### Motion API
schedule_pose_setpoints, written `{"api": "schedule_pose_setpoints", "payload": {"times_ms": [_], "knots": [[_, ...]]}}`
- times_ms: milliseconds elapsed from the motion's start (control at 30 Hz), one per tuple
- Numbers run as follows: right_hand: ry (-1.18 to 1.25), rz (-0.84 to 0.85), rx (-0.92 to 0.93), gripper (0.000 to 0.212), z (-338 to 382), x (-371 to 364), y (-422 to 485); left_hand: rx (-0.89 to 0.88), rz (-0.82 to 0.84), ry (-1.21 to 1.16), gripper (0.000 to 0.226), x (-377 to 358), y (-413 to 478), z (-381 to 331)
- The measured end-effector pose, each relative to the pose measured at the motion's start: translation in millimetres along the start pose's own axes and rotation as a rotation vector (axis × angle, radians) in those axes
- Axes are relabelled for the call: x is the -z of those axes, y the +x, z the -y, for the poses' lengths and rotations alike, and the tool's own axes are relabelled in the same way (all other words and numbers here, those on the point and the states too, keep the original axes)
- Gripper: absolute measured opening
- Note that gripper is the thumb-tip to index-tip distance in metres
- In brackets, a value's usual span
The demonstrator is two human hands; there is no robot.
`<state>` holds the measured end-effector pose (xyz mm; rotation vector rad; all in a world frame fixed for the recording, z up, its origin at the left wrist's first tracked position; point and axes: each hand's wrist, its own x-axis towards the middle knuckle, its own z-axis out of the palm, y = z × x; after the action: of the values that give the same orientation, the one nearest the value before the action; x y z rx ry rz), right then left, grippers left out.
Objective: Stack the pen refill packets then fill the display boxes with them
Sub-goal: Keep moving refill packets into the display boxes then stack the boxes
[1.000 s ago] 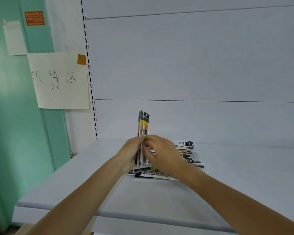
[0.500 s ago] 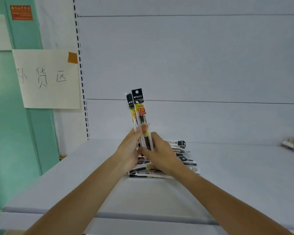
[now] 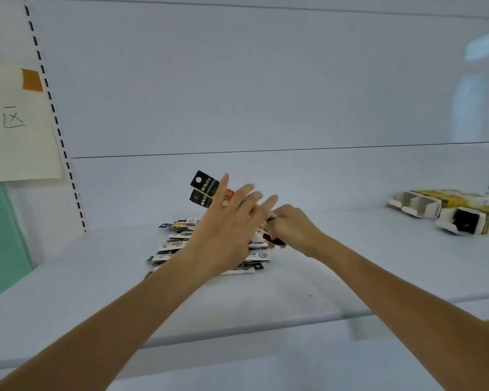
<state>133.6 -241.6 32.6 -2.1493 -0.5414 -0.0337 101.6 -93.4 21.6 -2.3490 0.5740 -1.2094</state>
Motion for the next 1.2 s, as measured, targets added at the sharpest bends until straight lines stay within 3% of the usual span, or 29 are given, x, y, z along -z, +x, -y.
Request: {"api": "schedule_pose_setpoints", "payload": {"times_ms": [100, 167, 233, 300, 400, 600, 767, 833, 967, 1100, 1200], "knots": [[-0.133, 0.161, -0.012, 0.011, -19, 36, -15, -0.002, 0.04, -0.022, 0.041, -10, 21, -14], [-0.176, 0.142, 0.037, 0.004, -37, 61, -24, 0.011, 0.132, -0.127, 0.031, -8, 42, -34], [-0.29, 0.033, 0.159, 0.022, -59, 90, -35, 0.058, 0.207, -0.188, 0.023, -7, 63, -63], [-0.631, -0.058, 0.292, 0.042, -81, 120, -48, 0.134, 0.283, -0.251, 0.018, -14, 86, -97], [-0.902, -0.114, 0.384, 0.052, -123, 168, -66, 0.135, 0.304, -0.358, 0.018, -13, 124, -156], [-0.685, -0.29, 0.267, 0.045, -214, 278, -99, 0.081, 0.076, -0.518, 0.037, -5, 184, -267], [-0.33, -0.22, 0.137, 0.032, -253, 336, -95, 0.129, 0.182, -0.562, 0.035, -14, 215, -302], [-0.395, -0.268, 0.115, 0.026, -273, 358, -82, 0.156, 0.244, -0.584, 0.036, -26, 219, -298], [-0.555, -0.261, 0.045, 0.037, -306, 387, -45, 0.113, 0.258, -0.462, 0.058, -43, 237, -290], [-0.535, -0.223, 0.04, 0.03, -325, 393, 2, 0.193, 0.254, -0.435, 0.036, -66, 251, -285], [-0.567, -0.213, 0.022, 0.031, -337, 403, 35, 0.121, 0.152, -0.364, 0.031, -90, 255, -281]]}}
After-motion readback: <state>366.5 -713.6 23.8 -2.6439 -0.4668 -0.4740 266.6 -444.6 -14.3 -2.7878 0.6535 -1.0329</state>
